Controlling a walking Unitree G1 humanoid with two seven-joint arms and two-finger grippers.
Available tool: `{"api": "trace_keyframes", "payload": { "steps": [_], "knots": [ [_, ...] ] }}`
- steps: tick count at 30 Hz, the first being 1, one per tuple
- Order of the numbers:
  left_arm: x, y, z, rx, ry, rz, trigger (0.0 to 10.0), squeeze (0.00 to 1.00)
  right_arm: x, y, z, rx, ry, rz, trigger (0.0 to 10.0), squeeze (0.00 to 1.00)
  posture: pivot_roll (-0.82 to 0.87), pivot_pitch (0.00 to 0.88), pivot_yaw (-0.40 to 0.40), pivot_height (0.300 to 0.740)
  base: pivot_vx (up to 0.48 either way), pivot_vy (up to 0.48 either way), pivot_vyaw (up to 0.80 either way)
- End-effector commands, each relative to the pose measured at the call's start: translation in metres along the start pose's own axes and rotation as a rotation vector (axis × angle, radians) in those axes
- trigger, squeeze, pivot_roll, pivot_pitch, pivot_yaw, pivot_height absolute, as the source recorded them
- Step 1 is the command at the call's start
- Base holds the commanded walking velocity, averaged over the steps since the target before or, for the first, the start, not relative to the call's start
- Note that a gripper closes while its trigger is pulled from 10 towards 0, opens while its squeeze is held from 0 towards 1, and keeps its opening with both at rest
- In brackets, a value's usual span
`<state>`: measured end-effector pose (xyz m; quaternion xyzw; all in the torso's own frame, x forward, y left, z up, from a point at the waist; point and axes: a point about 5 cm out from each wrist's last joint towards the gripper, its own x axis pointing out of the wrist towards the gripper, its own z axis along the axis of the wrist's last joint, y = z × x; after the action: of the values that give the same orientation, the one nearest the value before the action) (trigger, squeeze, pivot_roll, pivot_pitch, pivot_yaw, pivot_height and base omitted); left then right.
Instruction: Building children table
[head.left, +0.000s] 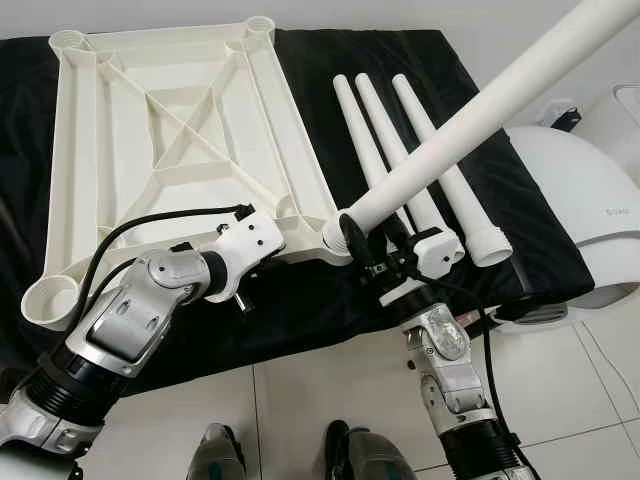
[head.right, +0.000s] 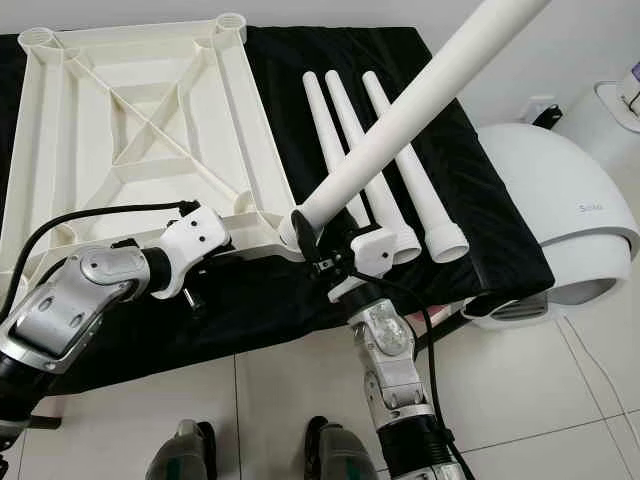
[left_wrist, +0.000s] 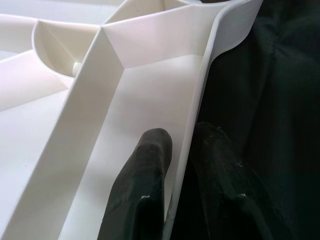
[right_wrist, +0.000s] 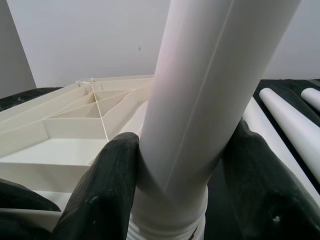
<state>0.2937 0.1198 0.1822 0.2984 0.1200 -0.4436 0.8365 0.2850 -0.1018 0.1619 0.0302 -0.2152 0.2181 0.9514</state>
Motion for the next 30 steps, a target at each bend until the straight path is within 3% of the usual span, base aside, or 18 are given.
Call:
{"api": "trace_keyframes", "payload": {
  "steps": [1, 6, 7, 8, 9, 13, 14, 15, 16, 18, 19, 30],
  "knots": [
    [-0.003, -0.002, 0.012, 0.042, -0.039, -0.045, 10.0, 0.0, -0.013, -0.013, -0.023, 0.009, 0.151, -0.063, 10.0, 0.0, 0.11, 0.206, -0.049, 0.74, 0.0, 0.0, 0.0],
    [-0.002, -0.002, 0.012, 0.041, -0.041, -0.042, 10.0, 0.0, -0.007, -0.016, -0.023, 0.015, 0.171, -0.048, 10.0, 0.0, 0.1, 0.199, -0.051, 0.74, 0.0, 0.0, 0.0],
    [-0.001, -0.002, 0.012, 0.041, -0.043, -0.042, 10.0, 0.0, -0.005, -0.018, -0.02, 0.0, 0.142, -0.036, 4.1, 0.0, 0.1, 0.194, -0.053, 0.74, 0.0, 0.0, 0.0],
    [-0.001, -0.002, 0.012, 0.041, -0.043, -0.042, 10.0, 0.0, -0.005, -0.018, -0.02, 0.0, 0.142, -0.036, 4.1, 0.0, 0.1, 0.194, -0.053, 0.74, 0.0, 0.0, 0.0],
    [-0.001, -0.003, 0.012, 0.042, -0.044, -0.041, 10.0, 0.0, -0.002, -0.02, -0.016, -0.004, 0.125, -0.035, 0.0, 0.0, 0.1, 0.192, -0.053, 0.74, 0.0, 0.0, 0.0],
    [0.0, -0.003, 0.013, 0.044, -0.046, -0.04, 10.0, 0.0, 0.007, -0.028, -0.009, 0.014, 0.1, -0.041, 0.0, 0.0, 0.1, 0.181, -0.056, 0.74, 0.0, 0.0, 0.0],
    [0.0, -0.003, 0.013, 0.044, -0.046, -0.041, 10.0, 0.0, 0.008, -0.029, -0.008, 0.018, 0.098, -0.045, 8.0, 0.0, 0.1, 0.181, -0.056, 0.74, 0.0, 0.0, 0.0],
    [0.0, -0.003, 0.013, 0.044, -0.046, -0.041, 10.0, 0.0, 0.008, -0.029, -0.008, 0.018, 0.098, -0.045, 8.0, 0.0, 0.1, 0.181, -0.056, 0.74, 0.0, 0.0, 0.0],
    [0.0, -0.003, 0.013, 0.044, -0.048, -0.041, 10.0, 0.0, 0.011, -0.03, -0.004, 0.021, 0.084, -0.038, 10.0, 0.0, 0.1, 0.178, -0.057, 0.74, 0.0, 0.0, 0.0],
    [0.0, -0.004, 0.013, 0.04, -0.051, -0.047, 10.0, 0.0, 0.015, -0.03, -0.001, 0.03, 0.07, -0.031, 10.0, 0.0, 0.1, 0.178, -0.057, 0.74, 0.0, 0.0, 0.0],
    [0.0, -0.005, 0.014, 0.035, -0.059, -0.059, 10.0, 1.0, 0.016, -0.03, 0.001, 0.031, 0.063, -0.023, 10.0, 0.0, 0.1, 0.174, -0.058, 0.74, 0.0, 0.0, 0.0],
    [-0.003, -0.002, 0.017, 0.038, -0.072, -0.061, 10.0, 1.0, 0.023, -0.035, 0.007, 0.033, 0.032, -0.014, 10.0, 0.0, 0.1, 0.181, -0.059, 0.74, 0.0, 0.0, 0.0]
  ]
}}
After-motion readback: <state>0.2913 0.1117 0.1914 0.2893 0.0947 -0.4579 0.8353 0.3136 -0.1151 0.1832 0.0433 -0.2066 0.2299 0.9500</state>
